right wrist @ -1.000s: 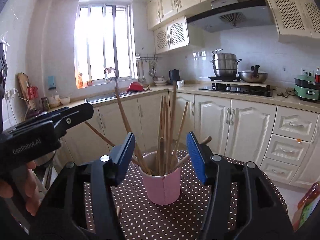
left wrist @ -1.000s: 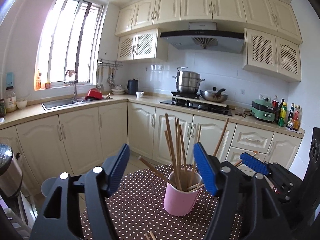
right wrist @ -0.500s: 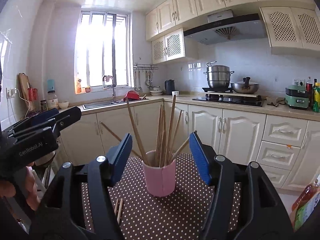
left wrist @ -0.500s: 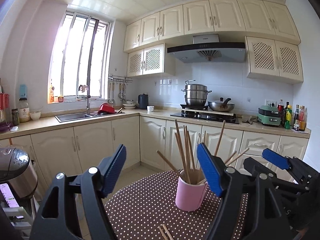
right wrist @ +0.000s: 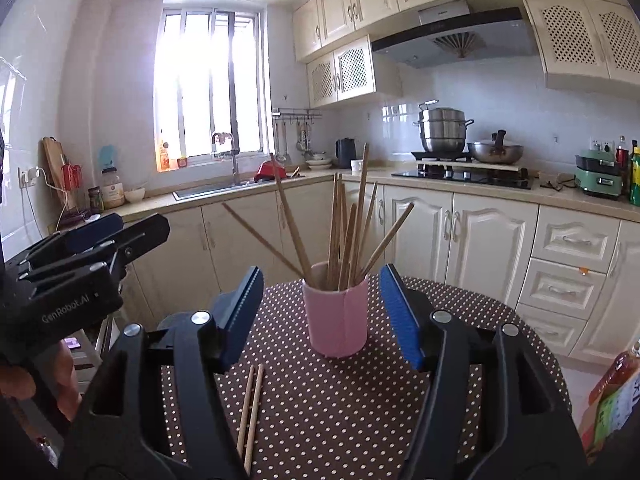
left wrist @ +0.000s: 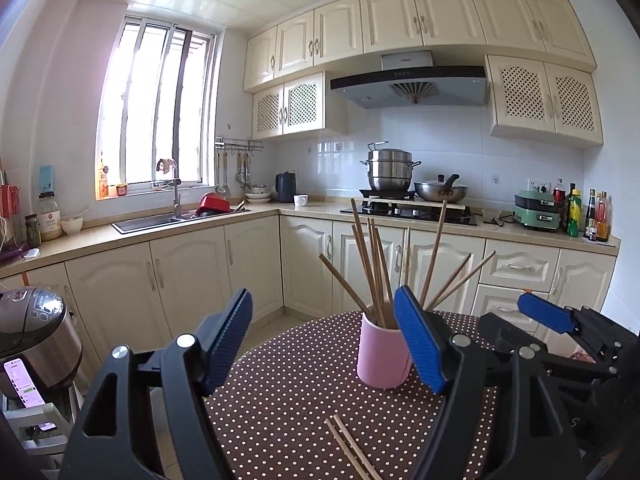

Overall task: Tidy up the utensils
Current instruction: 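Lower both grippers to the last two chopsticks and close on one each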

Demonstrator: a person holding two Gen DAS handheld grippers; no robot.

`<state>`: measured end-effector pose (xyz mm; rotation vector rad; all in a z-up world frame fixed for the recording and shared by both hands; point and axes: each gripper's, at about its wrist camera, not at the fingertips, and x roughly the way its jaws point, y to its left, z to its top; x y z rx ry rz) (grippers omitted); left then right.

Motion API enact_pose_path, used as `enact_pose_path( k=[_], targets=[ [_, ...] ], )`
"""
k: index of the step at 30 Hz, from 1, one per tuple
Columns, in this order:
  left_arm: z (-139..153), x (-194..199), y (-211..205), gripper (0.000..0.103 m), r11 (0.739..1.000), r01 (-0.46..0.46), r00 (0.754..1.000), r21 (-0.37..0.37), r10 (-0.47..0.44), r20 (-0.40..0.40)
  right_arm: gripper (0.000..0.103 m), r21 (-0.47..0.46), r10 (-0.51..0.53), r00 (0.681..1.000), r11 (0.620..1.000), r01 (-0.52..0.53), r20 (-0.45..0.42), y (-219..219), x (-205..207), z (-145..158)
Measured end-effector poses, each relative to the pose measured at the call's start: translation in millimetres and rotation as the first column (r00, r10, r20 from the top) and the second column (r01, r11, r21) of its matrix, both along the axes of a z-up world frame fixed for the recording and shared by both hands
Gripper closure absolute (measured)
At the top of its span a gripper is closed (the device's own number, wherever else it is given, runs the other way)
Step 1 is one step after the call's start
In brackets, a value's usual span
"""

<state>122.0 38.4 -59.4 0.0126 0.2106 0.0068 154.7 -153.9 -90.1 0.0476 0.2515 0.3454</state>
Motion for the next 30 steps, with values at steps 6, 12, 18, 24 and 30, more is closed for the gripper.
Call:
enact_pose_path(
  k=[6, 12, 18, 24, 30],
  targets=[
    [-17, 7, 7, 0.031, 1.0, -0.013, 0.998, -0.003, 0.013, -0.054, 0.043, -0.031, 0.023, 0.998, 0.999, -0.025, -0.056, 12, 3, -18],
    [-45, 24, 24, 0.031, 0.999, -0.023, 0.986, -0.033, 0.017, -0.165, 0.043, -0.069, 0.056, 0.976, 0.995, -0.072, -0.21, 28, 21, -49],
    [-74, 43, 41, 0.031, 0.997, -0.026, 0.959, -0.069, 0.005, -0.284, 0.043, -0.1, 0.102, 0.929, 0.984, -0.146, -0.356, 45, 39, -78],
    [-97, 56, 54, 0.031, 0.992, -0.038, 0.931, -0.118, -0.008, -0.366, 0.049, -0.14, 0.143, 0.885, 0.964, -0.226, -0.443, 65, 44, -102],
    [-108, 66, 68, 0.031, 0.987, -0.052, 0.911, -0.153, -0.015, -0.412, 0.064, -0.165, 0.141, 0.858, 0.953, -0.252, -0.494, 74, 54, -116]
  ],
)
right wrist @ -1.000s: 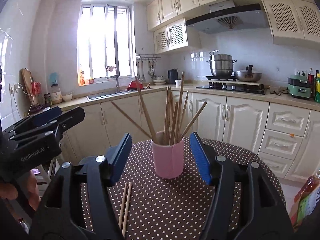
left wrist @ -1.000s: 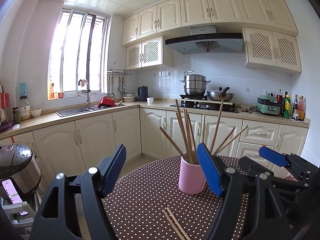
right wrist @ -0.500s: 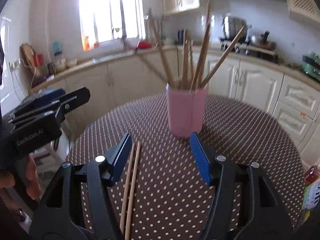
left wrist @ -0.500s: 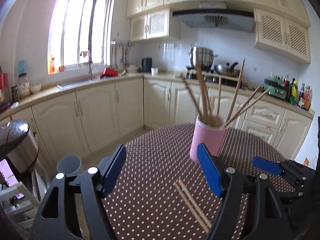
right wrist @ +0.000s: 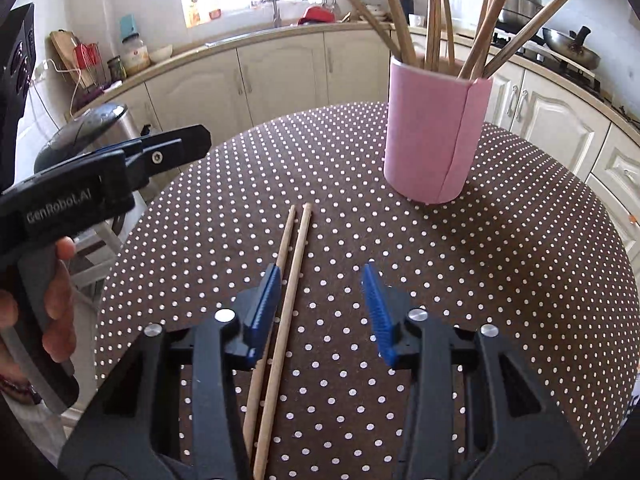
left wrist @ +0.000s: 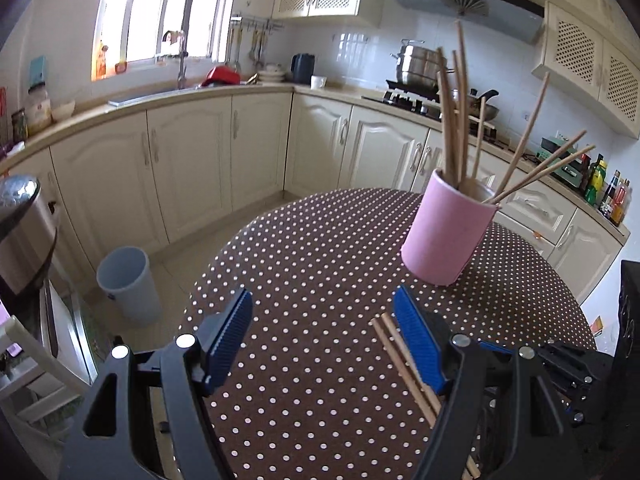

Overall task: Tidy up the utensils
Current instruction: 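Lower both grippers to the last two chopsticks and close on one each, then lift the held chopsticks up over the pink cup with both grippers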

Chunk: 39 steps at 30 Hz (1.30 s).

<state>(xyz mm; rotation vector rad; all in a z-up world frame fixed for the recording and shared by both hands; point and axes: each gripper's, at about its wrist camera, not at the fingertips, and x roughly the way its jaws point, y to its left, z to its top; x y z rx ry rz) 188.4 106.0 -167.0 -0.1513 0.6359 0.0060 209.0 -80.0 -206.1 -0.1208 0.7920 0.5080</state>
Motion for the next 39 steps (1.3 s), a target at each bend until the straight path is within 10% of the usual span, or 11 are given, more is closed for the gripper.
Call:
enact_pose_path(
  k=[25, 39],
  targets=[
    [-31, 29, -27, 0.032, 0.996, 0.093, 0.982, -0.009, -0.093, -0.165, 0.097, -0.054, -0.004, 0.996, 0.999, -0.001, -0.088, 25, 56, -12],
    [-56, 50, -69, 0.094, 0.993, 0.113, 0.944, 0.041, -0.094, -0.316, 0.097, 0.049, -0.035, 0.995, 0.998, 0.04, -0.096, -27, 44, -4]
  ],
)
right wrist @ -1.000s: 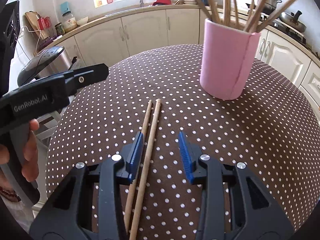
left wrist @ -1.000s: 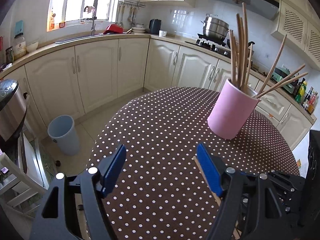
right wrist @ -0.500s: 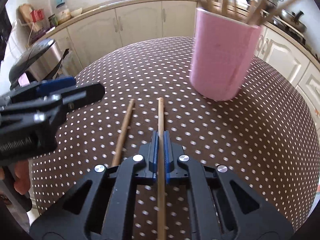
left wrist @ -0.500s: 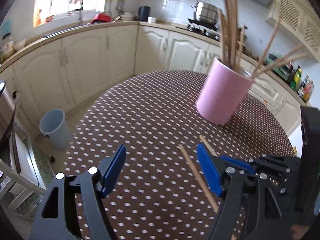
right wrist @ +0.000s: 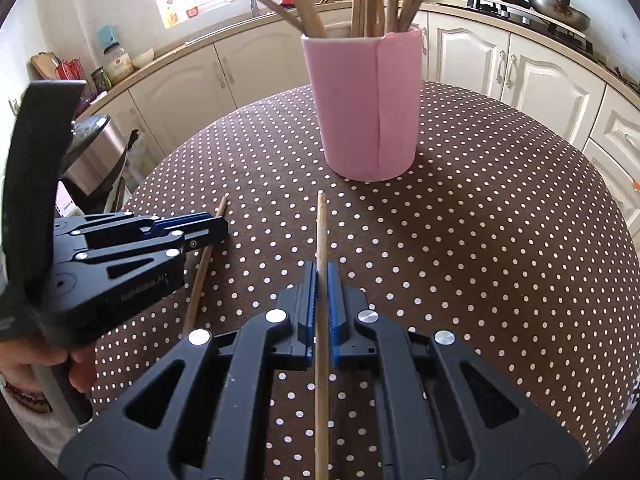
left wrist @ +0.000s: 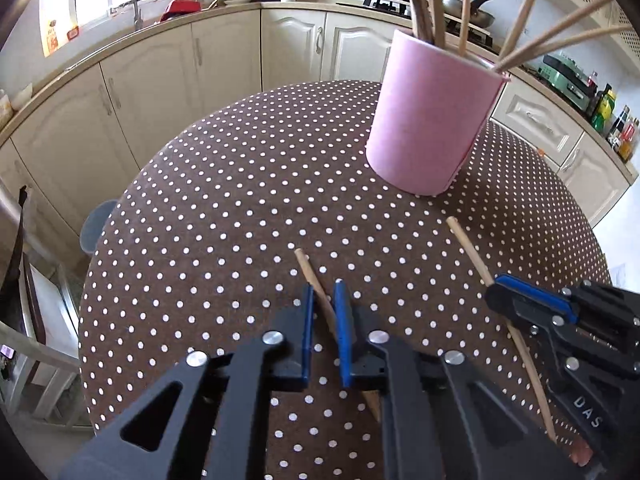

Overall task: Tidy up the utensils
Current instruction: 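Lift the held chopsticks up over the pink cup with both grippers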

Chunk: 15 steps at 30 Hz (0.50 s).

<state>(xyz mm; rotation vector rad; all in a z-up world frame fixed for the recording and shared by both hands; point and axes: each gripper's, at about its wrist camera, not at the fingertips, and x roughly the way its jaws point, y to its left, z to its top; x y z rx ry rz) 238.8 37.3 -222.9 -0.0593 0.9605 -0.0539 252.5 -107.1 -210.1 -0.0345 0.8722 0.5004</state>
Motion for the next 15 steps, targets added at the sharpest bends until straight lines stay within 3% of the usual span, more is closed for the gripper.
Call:
enact_pose_path(
  k=[6, 15],
  targets=[
    [11, 0, 0, 0.097, 0.999, 0.006, 0.999, -0.043, -0.004, 0.041, 0.097, 0.045, -0.001, 1.0, 0.999, 0.0, 0.02, -26, -8, 10],
    [88, -16, -11, 0.097, 0.993, 0.086, 0.976, -0.085, -0.067, 0.208, 0.097, 0.121, -0.01, 0.995, 0.993, -0.003, 0.102, -50, -22, 58]
  ],
)
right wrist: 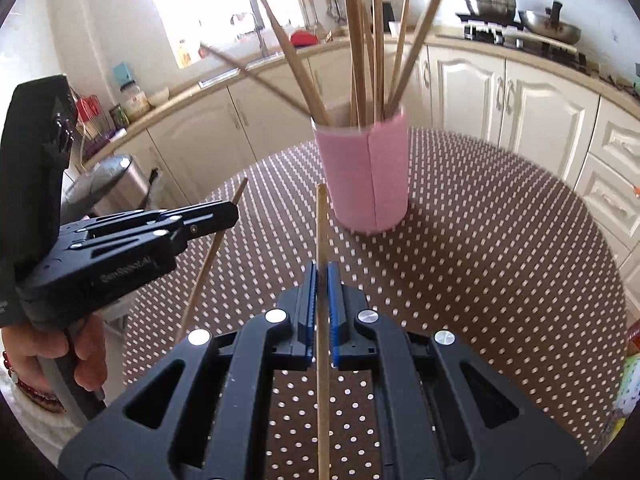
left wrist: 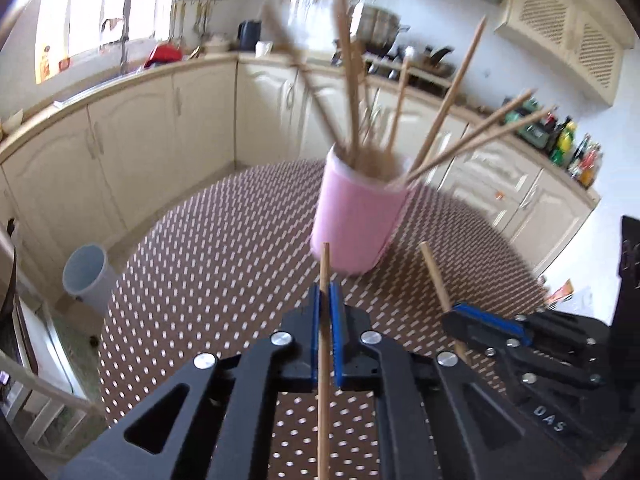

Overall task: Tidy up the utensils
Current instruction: 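Lift the held chopsticks up over the pink cup with both grippers, then lower the chopsticks into the pink cup and open both grippers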

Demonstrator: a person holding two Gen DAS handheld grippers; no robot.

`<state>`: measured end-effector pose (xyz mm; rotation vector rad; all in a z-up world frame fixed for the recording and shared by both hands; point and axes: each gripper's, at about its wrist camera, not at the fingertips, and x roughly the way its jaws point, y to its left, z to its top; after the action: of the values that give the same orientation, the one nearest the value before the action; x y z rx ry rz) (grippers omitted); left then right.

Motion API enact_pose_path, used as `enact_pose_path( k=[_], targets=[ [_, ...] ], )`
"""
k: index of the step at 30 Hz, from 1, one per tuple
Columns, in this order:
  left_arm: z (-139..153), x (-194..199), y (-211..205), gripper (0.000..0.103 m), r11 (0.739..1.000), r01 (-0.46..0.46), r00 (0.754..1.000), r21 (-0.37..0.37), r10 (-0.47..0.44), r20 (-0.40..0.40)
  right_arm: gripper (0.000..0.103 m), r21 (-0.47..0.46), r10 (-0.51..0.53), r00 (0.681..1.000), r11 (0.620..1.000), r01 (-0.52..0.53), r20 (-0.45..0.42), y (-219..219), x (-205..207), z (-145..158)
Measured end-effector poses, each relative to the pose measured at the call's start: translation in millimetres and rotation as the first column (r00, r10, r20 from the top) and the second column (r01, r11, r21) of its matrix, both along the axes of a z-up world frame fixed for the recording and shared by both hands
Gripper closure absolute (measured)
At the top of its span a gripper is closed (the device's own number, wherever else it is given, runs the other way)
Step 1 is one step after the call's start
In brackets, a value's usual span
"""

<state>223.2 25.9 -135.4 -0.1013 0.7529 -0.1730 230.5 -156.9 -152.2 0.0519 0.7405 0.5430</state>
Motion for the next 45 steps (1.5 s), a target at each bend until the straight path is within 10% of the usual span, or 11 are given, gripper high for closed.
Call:
enact_pose_path(
  k=[21, 45],
  targets=[
    [100, -30, -15, 0.097, 0.995, 0.071, 0.959, -0.068, -0.049, 0.278, 0.097, 0.103, -0.054, 0.968, 0.994, 0.029, 0.246, -8, -33, 95],
    [180, 17, -2, 0.097, 0.989, 0.008, 0.851, -0.146, 0.07, 0.521, 0.097, 0.109, -0.177, 0.816, 0.984, 0.14, 0.55, 22, 15, 168]
  ],
)
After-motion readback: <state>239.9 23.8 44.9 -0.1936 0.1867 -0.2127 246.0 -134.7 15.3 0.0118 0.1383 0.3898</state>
